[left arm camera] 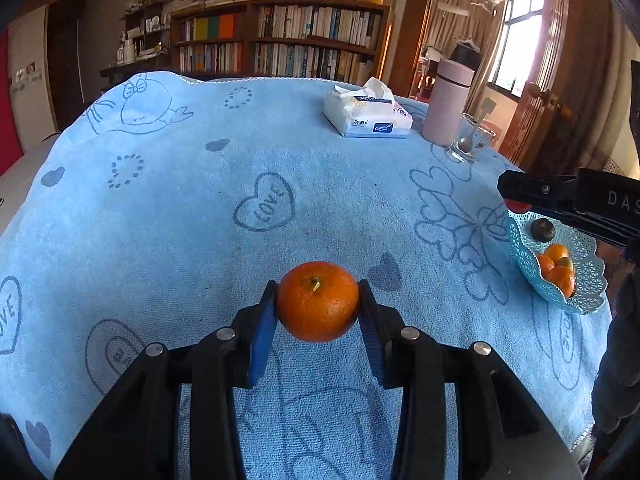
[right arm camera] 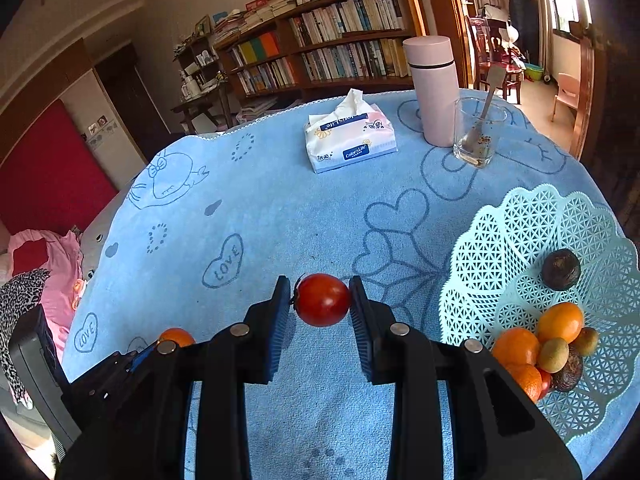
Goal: Organize fruits
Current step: 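Lower the red tomato into the basket and open the right tool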
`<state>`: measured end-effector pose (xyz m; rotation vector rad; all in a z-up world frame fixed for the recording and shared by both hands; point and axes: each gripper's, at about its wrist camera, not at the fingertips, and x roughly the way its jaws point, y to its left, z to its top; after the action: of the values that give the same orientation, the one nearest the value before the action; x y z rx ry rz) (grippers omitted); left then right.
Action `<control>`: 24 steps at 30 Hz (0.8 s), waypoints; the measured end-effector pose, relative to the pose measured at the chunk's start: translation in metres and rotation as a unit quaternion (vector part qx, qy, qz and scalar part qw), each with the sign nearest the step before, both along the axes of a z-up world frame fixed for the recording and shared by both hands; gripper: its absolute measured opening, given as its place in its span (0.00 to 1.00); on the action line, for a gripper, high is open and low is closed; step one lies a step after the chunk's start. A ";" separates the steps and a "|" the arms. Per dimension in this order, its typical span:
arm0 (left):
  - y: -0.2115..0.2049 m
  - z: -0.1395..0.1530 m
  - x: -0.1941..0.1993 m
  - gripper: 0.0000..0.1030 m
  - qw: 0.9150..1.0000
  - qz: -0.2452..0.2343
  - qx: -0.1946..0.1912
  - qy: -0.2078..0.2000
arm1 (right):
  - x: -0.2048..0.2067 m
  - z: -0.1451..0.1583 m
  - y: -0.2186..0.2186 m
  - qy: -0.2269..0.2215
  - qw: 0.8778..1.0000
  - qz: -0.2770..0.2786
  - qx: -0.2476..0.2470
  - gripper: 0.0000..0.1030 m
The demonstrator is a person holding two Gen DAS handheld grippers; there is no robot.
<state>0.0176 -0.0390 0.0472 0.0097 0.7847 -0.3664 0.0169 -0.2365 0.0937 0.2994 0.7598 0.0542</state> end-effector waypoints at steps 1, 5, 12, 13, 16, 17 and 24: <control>-0.002 0.000 -0.002 0.38 1.000 -0.002 0.000 0.000 | -0.004 0.001 -0.003 -0.002 1.000 -0.002 0.000 0.30; -0.007 -0.002 -0.009 0.38 1.000 -0.008 0.003 0.001 | -0.021 0.005 -0.016 -0.011 1.000 -0.015 0.000 0.30; -0.016 -0.004 -0.020 0.38 1.000 -0.018 0.010 0.001 | -0.046 0.004 -0.048 -0.017 0.999 -0.046 0.008 0.30; -0.017 -0.004 -0.021 0.38 1.000 -0.020 0.011 0.001 | -0.048 0.003 -0.053 -0.017 0.999 -0.051 0.009 0.30; -0.021 -0.004 -0.023 0.38 1.000 -0.025 0.013 0.003 | -0.056 0.000 -0.068 -0.016 0.998 -0.065 0.016 0.30; -0.021 -0.005 -0.024 0.38 1.000 -0.026 0.013 0.004 | -0.059 -0.001 -0.072 -0.015 0.997 -0.070 0.019 0.30; -0.032 -0.007 -0.029 0.38 0.999 -0.038 0.020 0.008 | -0.070 -0.011 -0.098 -0.010 0.995 -0.098 0.035 0.30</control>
<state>-0.0112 -0.0713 0.0404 0.0736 0.8086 -0.4241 -0.0534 -0.3349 0.0824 0.4389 0.7068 -0.1010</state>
